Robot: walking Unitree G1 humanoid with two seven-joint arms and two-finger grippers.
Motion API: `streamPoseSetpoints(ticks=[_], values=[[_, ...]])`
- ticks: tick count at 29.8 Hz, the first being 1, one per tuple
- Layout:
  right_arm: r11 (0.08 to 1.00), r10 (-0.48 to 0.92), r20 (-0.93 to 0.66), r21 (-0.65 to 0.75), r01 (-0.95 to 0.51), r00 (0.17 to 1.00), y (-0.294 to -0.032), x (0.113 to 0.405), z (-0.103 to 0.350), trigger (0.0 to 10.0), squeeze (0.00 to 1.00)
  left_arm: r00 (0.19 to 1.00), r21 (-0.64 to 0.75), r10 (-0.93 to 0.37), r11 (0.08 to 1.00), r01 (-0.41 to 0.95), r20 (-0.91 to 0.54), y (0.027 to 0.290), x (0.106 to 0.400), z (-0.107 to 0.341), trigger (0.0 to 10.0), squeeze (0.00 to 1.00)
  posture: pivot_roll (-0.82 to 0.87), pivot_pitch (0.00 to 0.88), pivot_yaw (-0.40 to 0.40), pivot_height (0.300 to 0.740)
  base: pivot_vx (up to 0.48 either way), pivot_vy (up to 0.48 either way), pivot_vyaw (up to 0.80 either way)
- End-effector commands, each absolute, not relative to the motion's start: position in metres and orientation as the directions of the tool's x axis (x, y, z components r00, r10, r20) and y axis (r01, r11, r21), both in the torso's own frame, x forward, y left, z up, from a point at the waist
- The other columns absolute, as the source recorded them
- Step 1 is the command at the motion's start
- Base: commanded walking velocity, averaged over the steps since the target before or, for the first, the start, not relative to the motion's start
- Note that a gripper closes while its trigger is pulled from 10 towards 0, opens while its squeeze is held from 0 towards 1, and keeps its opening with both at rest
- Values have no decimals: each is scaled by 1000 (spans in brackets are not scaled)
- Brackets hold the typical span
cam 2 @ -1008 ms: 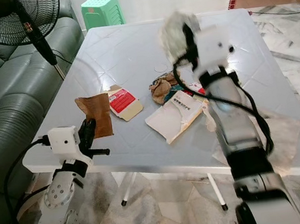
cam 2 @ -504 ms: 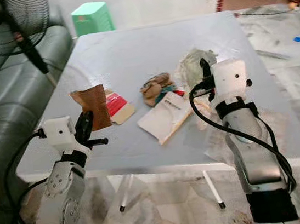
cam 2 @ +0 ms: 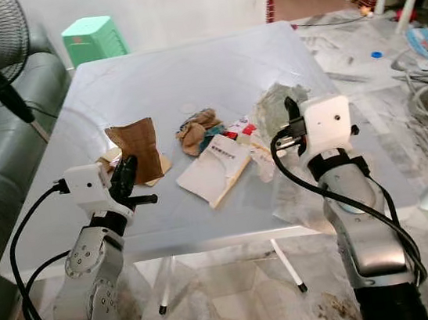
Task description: Picking trash to rubbish bin
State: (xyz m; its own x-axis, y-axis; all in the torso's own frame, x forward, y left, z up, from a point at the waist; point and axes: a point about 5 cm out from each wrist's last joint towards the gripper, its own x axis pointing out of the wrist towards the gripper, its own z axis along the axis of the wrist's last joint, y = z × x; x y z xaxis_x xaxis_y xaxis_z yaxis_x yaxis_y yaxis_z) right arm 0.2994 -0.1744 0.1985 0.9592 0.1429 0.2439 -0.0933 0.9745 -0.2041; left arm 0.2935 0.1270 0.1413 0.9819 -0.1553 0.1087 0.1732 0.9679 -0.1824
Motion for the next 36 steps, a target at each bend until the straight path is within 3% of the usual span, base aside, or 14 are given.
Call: streamPoseSetpoints(ticks=[1, 7, 23, 31, 36], values=[[975, 150, 257, -199, -100, 955, -173, 300, 204, 0, 0, 984, -185, -153, 968, 167, 89, 130, 293, 137, 2078, 0, -59, 0, 60, 740, 0, 0, 0], [975, 153, 249, -194, -105, 956, -173, 298, 202, 0, 0, 983, -188, -167, 966, 180, 82, 128, 293, 136, 1490, 0, -61, 0, 64, 740, -153, 0, 0], [973, 149, 245, -209, -98, 958, -178, 301, 202, 0, 0, 979, -200, -187, 960, 198, 76, 127, 295, 135, 1294, 0, -66, 0, 65, 740, -357, 0, 0], [974, 138, 238, -206, -89, 961, -180, 300, 199, 0, 0, 978, -213, -196, 955, 207, 71, 126, 292, 134, 1569, 0, -65, 0, 63, 740, -206, 0, 0], [975, 131, 237, -206, -82, 962, -181, 300, 199, 0, 0, 970, -246, -226, 939, 242, 91, 124, 292, 135, 2314, 0, -67, 0, 63, 740, 0, 0, 0]])
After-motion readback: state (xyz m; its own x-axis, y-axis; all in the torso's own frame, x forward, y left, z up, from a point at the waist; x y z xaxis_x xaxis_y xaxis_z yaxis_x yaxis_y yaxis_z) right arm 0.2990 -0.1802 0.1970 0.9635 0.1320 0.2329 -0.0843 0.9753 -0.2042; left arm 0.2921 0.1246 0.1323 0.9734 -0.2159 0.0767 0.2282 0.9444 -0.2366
